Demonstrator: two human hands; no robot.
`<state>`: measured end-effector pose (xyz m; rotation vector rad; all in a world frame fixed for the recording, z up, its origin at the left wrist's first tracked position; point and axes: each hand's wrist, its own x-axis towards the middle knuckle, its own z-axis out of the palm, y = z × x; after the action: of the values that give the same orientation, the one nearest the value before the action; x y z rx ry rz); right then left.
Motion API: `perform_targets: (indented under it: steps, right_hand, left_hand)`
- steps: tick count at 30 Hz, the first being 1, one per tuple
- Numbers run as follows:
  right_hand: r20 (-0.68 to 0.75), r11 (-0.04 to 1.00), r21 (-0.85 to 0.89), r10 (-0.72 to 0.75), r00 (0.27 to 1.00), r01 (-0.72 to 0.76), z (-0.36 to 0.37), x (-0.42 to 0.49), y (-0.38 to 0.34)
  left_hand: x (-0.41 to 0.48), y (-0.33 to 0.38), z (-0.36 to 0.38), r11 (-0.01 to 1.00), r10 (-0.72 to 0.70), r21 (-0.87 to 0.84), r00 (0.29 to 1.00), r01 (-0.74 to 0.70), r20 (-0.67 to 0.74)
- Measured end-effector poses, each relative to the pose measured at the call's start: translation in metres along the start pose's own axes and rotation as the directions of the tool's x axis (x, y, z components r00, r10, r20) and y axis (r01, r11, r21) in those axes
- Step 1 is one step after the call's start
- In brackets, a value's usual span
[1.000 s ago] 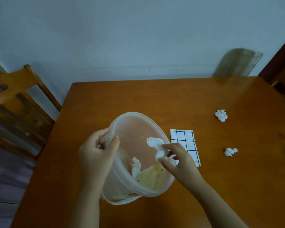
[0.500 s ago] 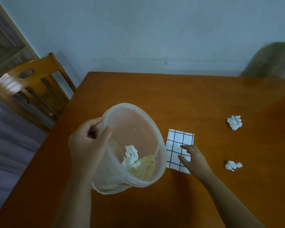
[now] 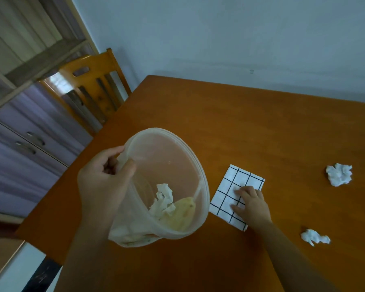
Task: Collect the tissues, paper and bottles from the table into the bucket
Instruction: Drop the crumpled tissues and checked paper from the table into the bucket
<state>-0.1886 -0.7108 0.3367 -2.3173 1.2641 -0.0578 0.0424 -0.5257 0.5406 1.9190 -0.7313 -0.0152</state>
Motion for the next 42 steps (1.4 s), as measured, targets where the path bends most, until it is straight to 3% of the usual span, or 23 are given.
perform_targets:
  steps: [7,15,19,26,33,36,39,42]
  right_hand:
    - [-0.068,0.994,0.089,0.072,0.995,-0.066,0.012,-0.02,-0.001]
    - [-0.064,0.883,0.37,0.333,0.941,-0.287,0.012,-0.059,-0.011]
    - [-0.182,0.845,0.458,0.393,0.902,-0.276,-0.005,-0.079,-0.021]
    - [-0.381,0.838,0.505,0.434,0.817,-0.209,-0.054,-0.111,-0.048]
    - [-0.596,0.922,0.311,0.377,0.709,-0.229,-0.091,-0.152,-0.067]
    - [-0.633,0.919,0.327,0.385,0.672,-0.219,-0.103,-0.168,-0.076]
    - [-0.658,0.919,0.347,0.379,0.65,-0.185,-0.112,-0.175,-0.087]
    - [-0.652,0.933,0.336,0.329,0.683,-0.128,-0.117,-0.176,-0.101]
  left_hand:
    - [-0.002,0.002,-0.004,0.999,0.031,-0.032,1.0,-0.031,0.003]
    - [0.003,0.004,-0.002,0.991,0.036,-0.132,0.994,-0.022,0.106]
    - [0.005,0.004,0.0,0.986,0.08,-0.155,0.982,-0.054,0.171]
    - [0.005,0.006,0.008,0.974,0.111,-0.219,0.957,-0.052,0.267]
    - [0.001,0.008,0.021,0.956,0.169,-0.287,0.919,-0.065,0.355]
    - [-0.002,0.009,0.028,0.943,0.2,-0.325,0.897,-0.067,0.395]
    - [-0.005,0.013,0.033,0.931,0.24,-0.355,0.879,-0.088,0.412]
    - [-0.008,0.018,0.039,0.912,0.272,-0.4,0.865,-0.091,0.422]
